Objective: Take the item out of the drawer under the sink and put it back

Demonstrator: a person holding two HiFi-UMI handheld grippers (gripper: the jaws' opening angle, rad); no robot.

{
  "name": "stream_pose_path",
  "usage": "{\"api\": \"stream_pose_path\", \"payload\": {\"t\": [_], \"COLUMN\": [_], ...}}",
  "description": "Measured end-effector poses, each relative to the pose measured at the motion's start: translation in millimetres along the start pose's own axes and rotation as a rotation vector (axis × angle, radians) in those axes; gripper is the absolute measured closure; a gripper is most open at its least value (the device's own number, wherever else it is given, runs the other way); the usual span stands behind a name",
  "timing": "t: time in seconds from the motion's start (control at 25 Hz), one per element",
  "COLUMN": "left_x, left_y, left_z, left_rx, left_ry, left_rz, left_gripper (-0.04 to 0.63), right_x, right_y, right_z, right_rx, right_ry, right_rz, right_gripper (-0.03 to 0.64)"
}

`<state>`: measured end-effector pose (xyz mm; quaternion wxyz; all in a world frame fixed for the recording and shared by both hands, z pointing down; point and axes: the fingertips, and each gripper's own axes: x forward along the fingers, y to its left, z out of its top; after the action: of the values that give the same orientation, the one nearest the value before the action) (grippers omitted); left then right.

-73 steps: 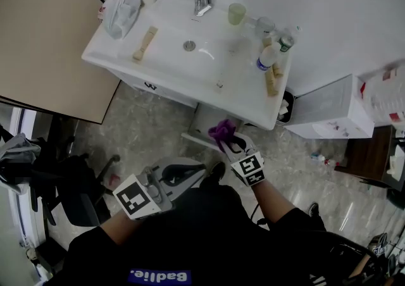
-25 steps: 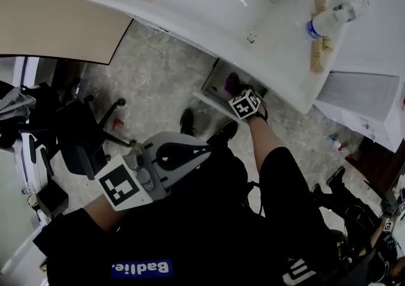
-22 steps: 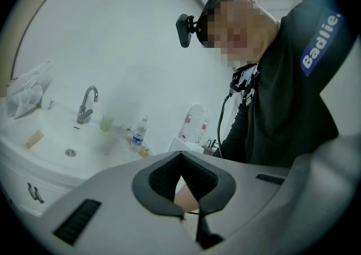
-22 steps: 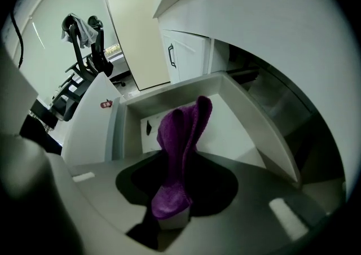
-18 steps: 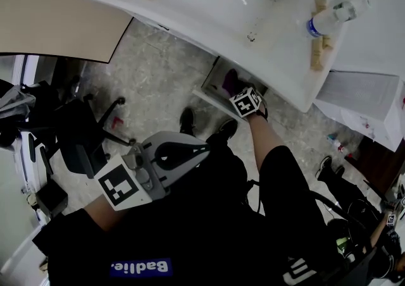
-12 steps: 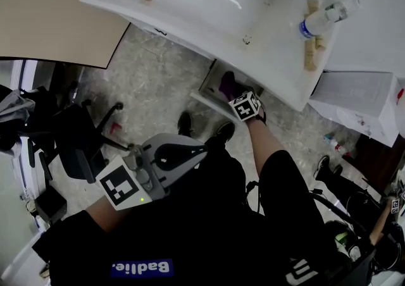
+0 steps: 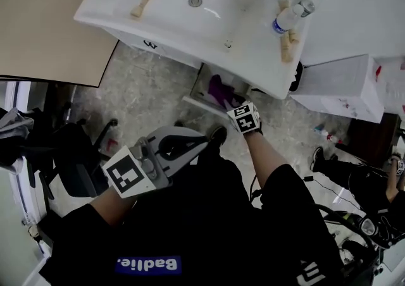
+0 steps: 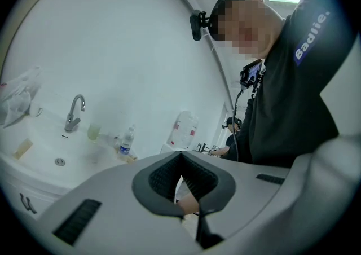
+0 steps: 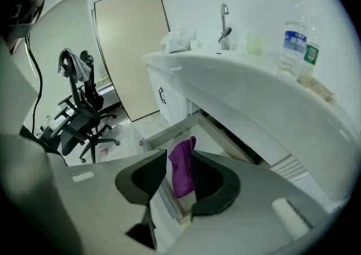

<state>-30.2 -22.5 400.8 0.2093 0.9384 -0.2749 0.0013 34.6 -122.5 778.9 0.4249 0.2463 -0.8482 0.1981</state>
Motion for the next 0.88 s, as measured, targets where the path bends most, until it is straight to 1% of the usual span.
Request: {"api": "stream_pose_path", "payload": {"t": [0.12, 0.28, 0.36, 0.52, 0.68, 0.88], "left_x": [0, -6, -10, -15, -13, -8], "left_y": [-12, -23, -25, -26, -31, -41], "left_z": [8, 19, 22, 36, 48, 50], "left_rx": [0.015, 0.018, 0.012, 0.016, 0.032, 0.036], "left_ry": [-0.014, -0.053, -0.067, -0.101, -0.105, -0.098], "left_rz": [-0.024, -0.043, -0.048, -0.032, -0.055, -0.088], "left_gripper": [0.606, 0.606, 0.606, 0.606, 0.606, 0.606], "right_x": [-31, -70, -88, -132, -183, -244], "right_y": [2, 10, 22, 49, 72, 91], "right_z": [8, 35, 51, 84, 115, 137], "right_rx": [0.052, 0.099, 0.119, 0.154, 0.136, 0.113], "right_ry": [-0.052, -0.151, -0.203, -0.316, -0.426, -0.54], "right_rz": [-0.024, -0.046, -0.042, -0.015, 0.007, 0.012], "right_gripper": [0.508, 0.508, 0.508, 0.508, 0.509, 0.527]}}
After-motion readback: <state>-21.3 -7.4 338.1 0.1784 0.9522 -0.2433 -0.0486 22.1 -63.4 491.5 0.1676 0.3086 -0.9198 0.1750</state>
